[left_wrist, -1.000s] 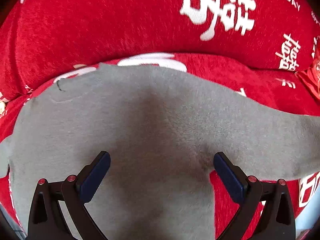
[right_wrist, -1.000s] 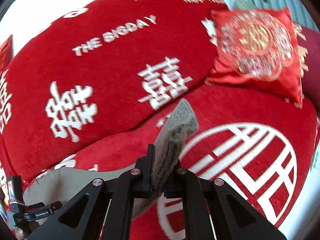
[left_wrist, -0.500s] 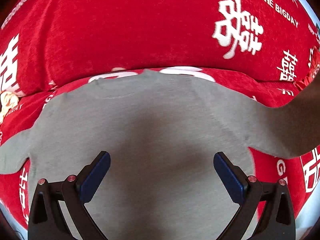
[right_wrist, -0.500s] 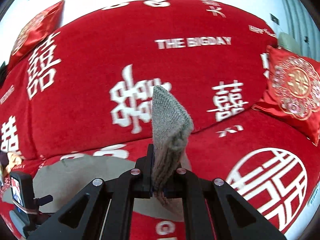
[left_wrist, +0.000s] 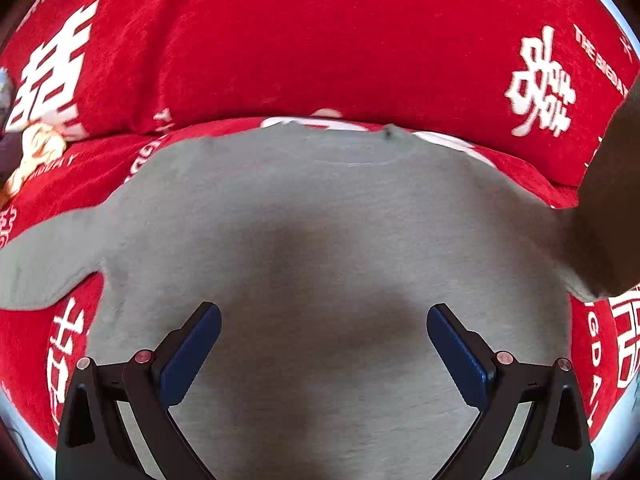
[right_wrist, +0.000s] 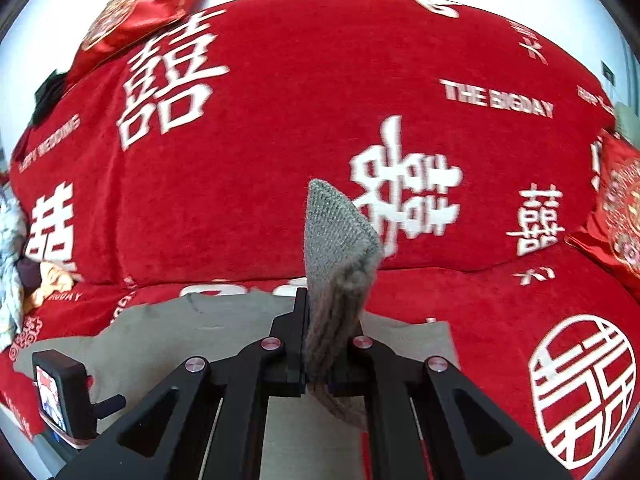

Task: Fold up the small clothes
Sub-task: 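Carry the held sleeve across the sweater body and lay it down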

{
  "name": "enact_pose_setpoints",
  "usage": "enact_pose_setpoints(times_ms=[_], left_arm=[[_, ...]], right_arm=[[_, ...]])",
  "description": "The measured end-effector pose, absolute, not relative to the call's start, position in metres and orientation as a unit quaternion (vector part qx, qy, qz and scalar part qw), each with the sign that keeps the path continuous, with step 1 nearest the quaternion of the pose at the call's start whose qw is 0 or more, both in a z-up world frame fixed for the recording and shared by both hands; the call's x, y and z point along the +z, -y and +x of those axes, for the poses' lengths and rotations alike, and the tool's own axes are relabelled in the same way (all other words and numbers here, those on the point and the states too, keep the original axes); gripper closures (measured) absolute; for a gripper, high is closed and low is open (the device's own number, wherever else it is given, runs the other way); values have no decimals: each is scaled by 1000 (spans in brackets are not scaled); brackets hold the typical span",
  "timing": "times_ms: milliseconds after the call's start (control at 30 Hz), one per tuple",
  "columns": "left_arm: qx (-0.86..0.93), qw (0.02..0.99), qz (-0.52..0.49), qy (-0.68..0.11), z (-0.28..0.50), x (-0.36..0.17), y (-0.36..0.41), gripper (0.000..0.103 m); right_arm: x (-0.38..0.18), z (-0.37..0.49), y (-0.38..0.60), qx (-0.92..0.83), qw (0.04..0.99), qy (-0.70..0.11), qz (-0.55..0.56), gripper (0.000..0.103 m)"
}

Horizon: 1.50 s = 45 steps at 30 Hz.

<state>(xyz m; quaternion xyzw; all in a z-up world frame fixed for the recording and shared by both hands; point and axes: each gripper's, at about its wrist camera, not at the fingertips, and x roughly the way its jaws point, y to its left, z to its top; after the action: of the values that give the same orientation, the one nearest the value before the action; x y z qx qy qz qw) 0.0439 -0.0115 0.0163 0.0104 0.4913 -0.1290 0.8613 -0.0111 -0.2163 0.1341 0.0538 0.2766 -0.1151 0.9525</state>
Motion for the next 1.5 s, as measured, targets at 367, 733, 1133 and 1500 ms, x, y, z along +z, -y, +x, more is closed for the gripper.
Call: enact_pose_setpoints(times_ms=[367, 733, 1133, 1500], left_arm=[[-94, 858, -26, -504, 51, 0, -52, 0], [-77, 856, -42, -509, 48, -11, -89, 0], [-71, 859, -74, -501, 39, -6, -119, 0], [-53, 853, -101, -510, 34, -15, -151, 0]], right_arm=[[118, 24, 134, -71, 950, -304, 16, 96], [89, 50, 72, -46, 942, -333, -8, 97], [66, 72, 13, -12, 933, -359, -33, 97], [27, 92, -11, 8, 916, -401, -28, 97]])
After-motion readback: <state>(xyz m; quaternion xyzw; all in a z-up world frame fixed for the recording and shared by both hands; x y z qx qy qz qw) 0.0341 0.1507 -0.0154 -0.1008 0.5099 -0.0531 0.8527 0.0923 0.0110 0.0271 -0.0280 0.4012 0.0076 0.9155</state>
